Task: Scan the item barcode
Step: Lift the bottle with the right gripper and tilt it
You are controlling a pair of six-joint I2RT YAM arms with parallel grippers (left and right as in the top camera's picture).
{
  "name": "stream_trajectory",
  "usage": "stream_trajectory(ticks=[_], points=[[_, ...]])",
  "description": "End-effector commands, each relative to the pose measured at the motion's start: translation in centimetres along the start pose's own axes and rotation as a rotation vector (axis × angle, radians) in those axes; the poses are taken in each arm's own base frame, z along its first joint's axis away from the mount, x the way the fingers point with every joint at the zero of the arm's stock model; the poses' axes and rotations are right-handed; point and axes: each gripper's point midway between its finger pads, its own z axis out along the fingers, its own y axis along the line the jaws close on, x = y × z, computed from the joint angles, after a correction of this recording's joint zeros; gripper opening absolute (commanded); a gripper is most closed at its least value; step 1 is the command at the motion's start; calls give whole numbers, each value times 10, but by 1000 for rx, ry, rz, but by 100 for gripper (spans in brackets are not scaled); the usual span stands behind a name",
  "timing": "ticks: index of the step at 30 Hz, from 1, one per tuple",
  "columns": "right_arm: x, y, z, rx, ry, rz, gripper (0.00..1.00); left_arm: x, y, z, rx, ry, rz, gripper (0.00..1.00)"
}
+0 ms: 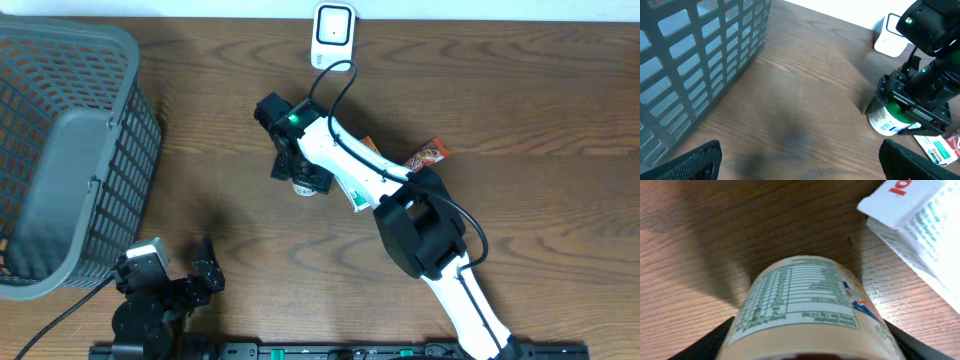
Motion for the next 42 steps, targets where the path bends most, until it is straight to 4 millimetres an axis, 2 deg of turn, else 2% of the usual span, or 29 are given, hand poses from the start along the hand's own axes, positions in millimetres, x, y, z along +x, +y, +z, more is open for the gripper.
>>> stream_trajectory(ticks=[1,8,11,14,18,24,30,36,42], points=[[3,-14,18,47,40,20,69,1,-3,0,15,6,18,98],[11,-9,17,16,92,-56,57,1,-3,0,15,6,18,98],[20,-4,15,-24,158,-90,56,1,-3,0,15,6,18,98],[34,7,5,-125,279,-153,55,1,-3,0,15,6,18,98],[47,9,-14,-232,438,-208,49,1,-3,0,15,6,18,98],[58,-2,-42,-355,631,-267,50,1,-3,0,15,6,18,98],[62,-23,-59,-378,746,-263,49,1,-3,0,15,6,18,98],[69,-13,-80,-518,830,-278,50,1,-3,0,15,6,18,98],[68,-11,-80,-535,826,-288,52,1,-3,0,15,6,18,98]])
